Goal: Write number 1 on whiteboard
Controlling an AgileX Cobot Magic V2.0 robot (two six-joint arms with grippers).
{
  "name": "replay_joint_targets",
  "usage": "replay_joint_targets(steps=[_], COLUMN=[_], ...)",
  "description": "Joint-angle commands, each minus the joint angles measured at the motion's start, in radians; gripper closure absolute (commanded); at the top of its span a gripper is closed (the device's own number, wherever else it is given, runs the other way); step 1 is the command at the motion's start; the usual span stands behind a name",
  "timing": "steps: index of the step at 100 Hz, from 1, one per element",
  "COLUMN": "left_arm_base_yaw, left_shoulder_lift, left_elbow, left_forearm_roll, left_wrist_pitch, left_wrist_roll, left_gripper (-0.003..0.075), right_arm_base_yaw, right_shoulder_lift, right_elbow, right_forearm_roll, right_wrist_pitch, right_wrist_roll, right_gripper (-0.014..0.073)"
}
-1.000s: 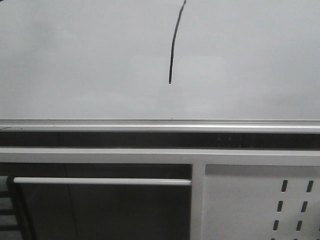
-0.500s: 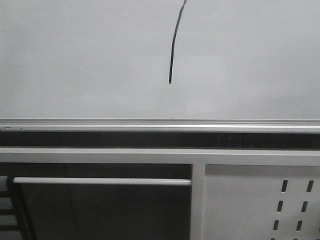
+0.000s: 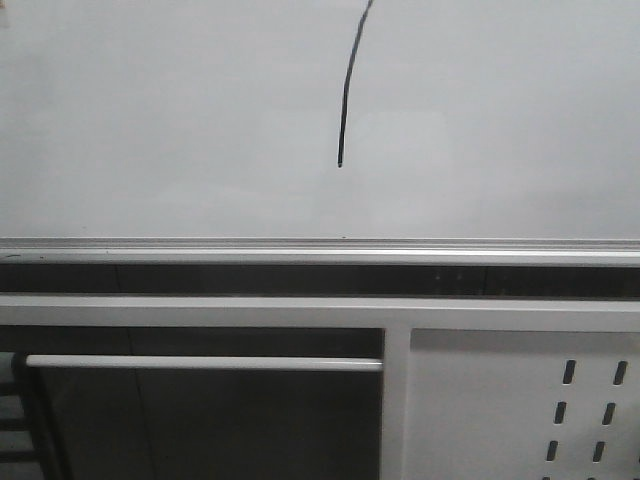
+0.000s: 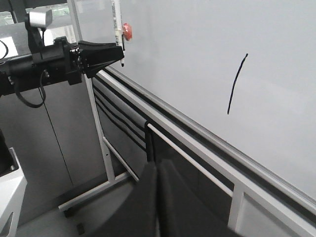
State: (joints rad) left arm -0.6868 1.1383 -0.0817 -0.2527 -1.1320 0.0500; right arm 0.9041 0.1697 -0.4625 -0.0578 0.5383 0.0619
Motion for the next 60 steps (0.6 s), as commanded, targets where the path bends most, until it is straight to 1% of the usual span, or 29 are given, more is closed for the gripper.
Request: replay_joint_targets(steps=[1, 11, 24, 31, 42, 60], left_arm_base_yaw=[0.001, 0.001, 0.001, 0.001, 0.001, 0.001], left_shoulder_lift=[-0.005, 0.011, 0.054, 0.08, 0.125, 0.184], left_elbow=[-0.022, -0.022, -0.022, -0.022, -0.024, -0.07], left_forearm_roll=[-0.006, -0.007, -0.044, -0.049, -0.051, -0.044], left_wrist_pitch=[-0.123, -0.123, -0.138, -0.159, -0.231, -0.23], left_wrist_roll=[-0.01, -0.01, -0.01, -0.01, -0.01, -0.01], left_gripper=[0.0738, 0.0738, 0.0738, 0.0738, 0.0738, 0.0738], right_arm_base_yaw=[-0.002, -0.002, -0.002, -0.002, -0.002, -0.002], right_shoulder_lift=[0.011, 0.011, 0.011, 0.011, 0.011, 0.011], right_elbow=[-0.021, -0.021, -0.021, -0.021, -0.021, -0.021], right_forearm_roll=[-0.012, -0.012, -0.012, -0.012, -0.012, -0.012], right_wrist_pitch=[-0.071, -0.071, -0.071, -0.071, -0.071, -0.071], right_wrist_roll=[-0.003, -0.003, -0.003, -0.003, -0.003, -0.003], right_gripper=[0.0673, 0.0673, 0.0673, 0.0673, 0.0673, 0.0673])
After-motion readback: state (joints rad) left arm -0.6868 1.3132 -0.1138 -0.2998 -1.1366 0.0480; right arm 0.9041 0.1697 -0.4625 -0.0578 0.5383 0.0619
